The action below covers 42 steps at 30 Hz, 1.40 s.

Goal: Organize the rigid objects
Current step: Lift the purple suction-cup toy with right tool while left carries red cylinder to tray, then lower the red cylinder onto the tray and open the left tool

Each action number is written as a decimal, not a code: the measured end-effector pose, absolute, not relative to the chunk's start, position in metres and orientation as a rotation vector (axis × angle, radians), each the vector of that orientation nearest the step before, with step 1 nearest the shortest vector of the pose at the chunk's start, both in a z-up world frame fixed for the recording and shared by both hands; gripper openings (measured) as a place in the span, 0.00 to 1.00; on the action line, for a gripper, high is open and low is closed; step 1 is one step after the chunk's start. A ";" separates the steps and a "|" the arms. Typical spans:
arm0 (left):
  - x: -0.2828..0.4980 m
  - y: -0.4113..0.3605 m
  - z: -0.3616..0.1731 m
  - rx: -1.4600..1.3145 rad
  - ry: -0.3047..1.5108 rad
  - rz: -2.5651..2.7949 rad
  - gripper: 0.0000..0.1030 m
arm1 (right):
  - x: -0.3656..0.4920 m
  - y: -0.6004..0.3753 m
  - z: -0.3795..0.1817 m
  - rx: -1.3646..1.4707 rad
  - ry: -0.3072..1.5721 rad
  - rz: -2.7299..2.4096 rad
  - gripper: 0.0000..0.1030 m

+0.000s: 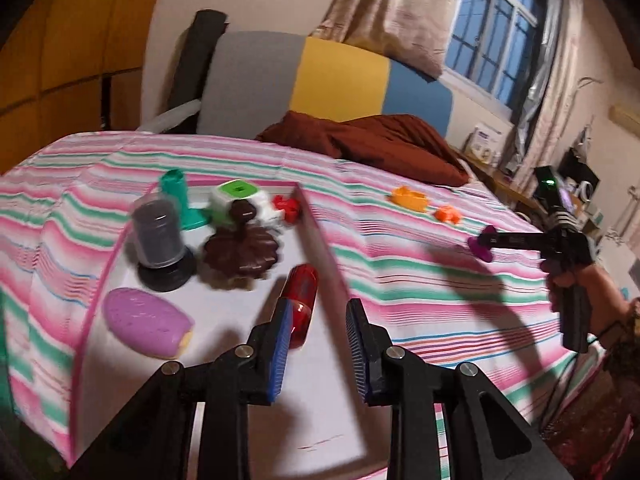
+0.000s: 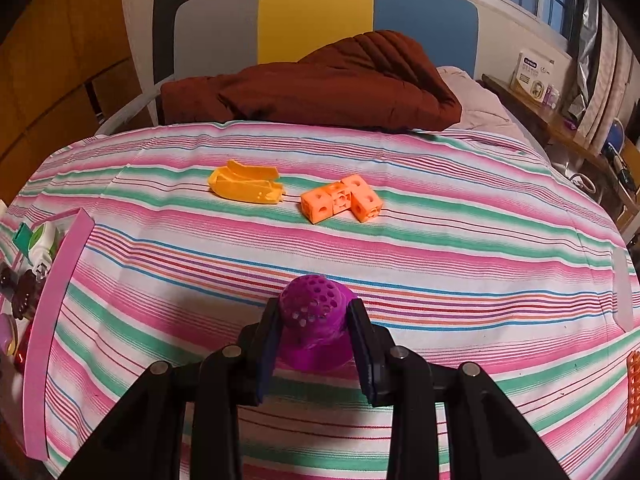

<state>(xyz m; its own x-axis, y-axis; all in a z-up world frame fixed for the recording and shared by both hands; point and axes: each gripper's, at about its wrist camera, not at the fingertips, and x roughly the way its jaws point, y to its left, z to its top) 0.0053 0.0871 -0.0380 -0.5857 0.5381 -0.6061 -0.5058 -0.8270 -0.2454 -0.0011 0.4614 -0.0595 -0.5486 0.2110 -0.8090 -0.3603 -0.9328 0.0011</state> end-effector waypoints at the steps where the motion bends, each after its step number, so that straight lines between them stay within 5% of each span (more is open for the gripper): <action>1: 0.004 0.083 -0.040 -0.939 -0.074 2.375 0.27 | -0.001 0.461 -0.060 -1.273 0.236 2.498 0.32; 7: 0.009 0.072 -0.046 -0.981 -0.055 2.395 0.32 | -0.003 0.456 -0.060 -1.279 0.230 2.510 0.32; 12: 0.020 0.070 -0.047 -0.963 -0.015 2.400 0.66 | 0.000 0.444 -0.056 -1.274 0.313 2.568 0.32; 21: 0.035 0.051 -0.038 -0.899 0.036 2.480 0.95 | 0.008 0.385 -0.048 -1.260 0.374 2.751 0.32; 42: 0.027 -0.019 -0.026 -0.916 -0.113 2.697 1.00 | 0.005 0.209 -0.021 -1.438 0.223 3.094 0.32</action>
